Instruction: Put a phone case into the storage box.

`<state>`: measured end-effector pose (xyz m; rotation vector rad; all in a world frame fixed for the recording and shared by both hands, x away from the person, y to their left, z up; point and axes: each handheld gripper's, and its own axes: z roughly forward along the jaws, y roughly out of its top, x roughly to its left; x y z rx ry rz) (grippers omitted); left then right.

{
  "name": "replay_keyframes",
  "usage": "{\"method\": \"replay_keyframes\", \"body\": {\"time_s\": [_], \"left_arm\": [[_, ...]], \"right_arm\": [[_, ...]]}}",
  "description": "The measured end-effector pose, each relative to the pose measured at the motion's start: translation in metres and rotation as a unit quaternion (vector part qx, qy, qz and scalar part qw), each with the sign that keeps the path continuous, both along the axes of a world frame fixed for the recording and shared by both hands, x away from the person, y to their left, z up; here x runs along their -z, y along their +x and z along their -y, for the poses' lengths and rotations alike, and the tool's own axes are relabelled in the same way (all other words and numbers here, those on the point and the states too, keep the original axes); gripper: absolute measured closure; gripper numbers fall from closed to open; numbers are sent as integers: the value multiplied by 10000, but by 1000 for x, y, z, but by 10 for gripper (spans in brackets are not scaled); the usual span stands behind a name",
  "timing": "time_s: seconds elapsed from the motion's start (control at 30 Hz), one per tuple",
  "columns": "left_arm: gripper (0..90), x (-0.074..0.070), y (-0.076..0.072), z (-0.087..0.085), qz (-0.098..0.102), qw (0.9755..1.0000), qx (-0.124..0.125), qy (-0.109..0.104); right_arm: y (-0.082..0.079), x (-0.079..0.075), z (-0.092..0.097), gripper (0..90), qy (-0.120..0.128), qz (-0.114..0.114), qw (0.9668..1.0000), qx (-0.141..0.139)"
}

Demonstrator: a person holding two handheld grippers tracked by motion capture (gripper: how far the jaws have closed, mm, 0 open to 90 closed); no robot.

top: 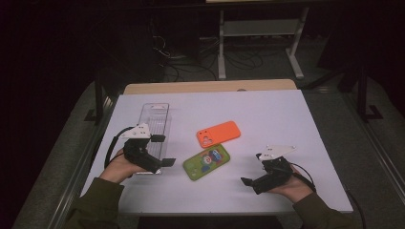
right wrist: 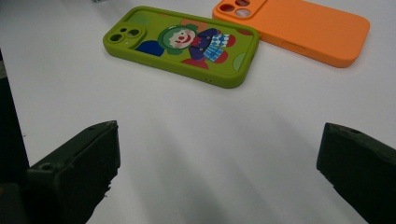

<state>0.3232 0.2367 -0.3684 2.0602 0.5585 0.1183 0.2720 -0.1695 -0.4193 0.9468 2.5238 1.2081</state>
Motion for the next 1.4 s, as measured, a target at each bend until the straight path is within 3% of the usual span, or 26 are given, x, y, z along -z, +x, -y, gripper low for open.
{"method": "replay_keyframes", "body": {"time_s": [0.27, 0.93, 1.4], "left_arm": [[3, -8, 13, 17, 154, 9997, 160, 129], [3, -20, 39, 58, 169, 9984, 408, 367], [3, -26, 58, 77, 207, 9981, 460, 367]], "right_arm": [[0, 0, 0, 0, 0, 15, 10000, -10], [1, -1, 1, 0, 26, 57, 10000, -21], [1, -1, 1, 0, 41, 82, 10000, -15]]}}
